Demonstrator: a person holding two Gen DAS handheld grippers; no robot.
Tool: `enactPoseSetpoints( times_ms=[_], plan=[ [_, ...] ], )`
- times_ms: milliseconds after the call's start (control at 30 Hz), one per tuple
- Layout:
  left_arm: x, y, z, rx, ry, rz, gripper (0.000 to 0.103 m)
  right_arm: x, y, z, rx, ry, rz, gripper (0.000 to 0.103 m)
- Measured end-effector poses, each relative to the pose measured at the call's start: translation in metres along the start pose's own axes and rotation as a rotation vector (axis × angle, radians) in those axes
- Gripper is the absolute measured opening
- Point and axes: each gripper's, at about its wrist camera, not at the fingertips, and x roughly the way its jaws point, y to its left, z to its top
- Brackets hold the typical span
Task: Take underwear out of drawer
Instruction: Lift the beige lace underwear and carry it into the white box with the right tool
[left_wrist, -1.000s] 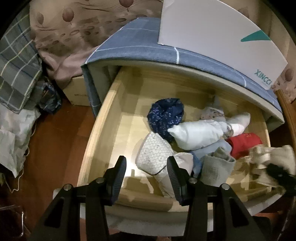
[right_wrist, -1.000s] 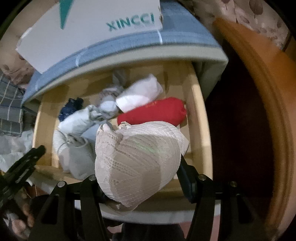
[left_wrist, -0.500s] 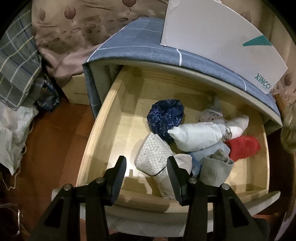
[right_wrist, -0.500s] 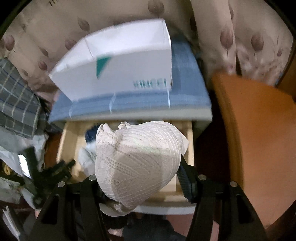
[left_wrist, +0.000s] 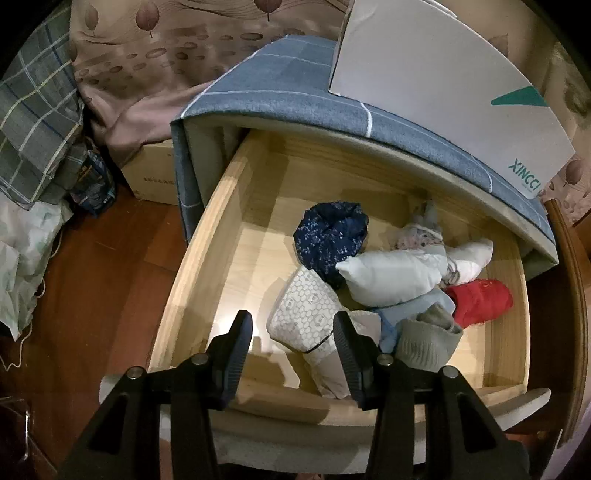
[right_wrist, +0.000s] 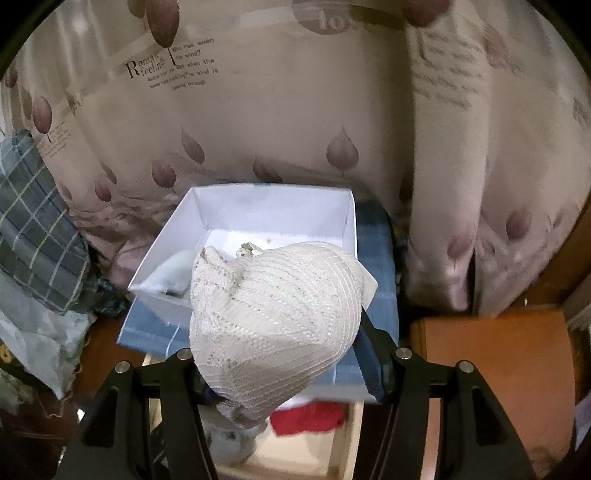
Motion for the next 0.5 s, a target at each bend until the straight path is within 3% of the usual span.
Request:
enactPoseSetpoints(
  times_ms=[200,500],
  plan=[
    [0.000,-0.001,0.000,0.007,-0.007,-0.002,0.046,0.050,0.009,0.028,-0.056,0.031,-0.050,0.056],
    [-0.002,0.003,0.001,-0.003,-0.021,-0.017,0.046,0.124,0.018,0.028,-0.107,0.135,-0.088,0.056]
  ],
)
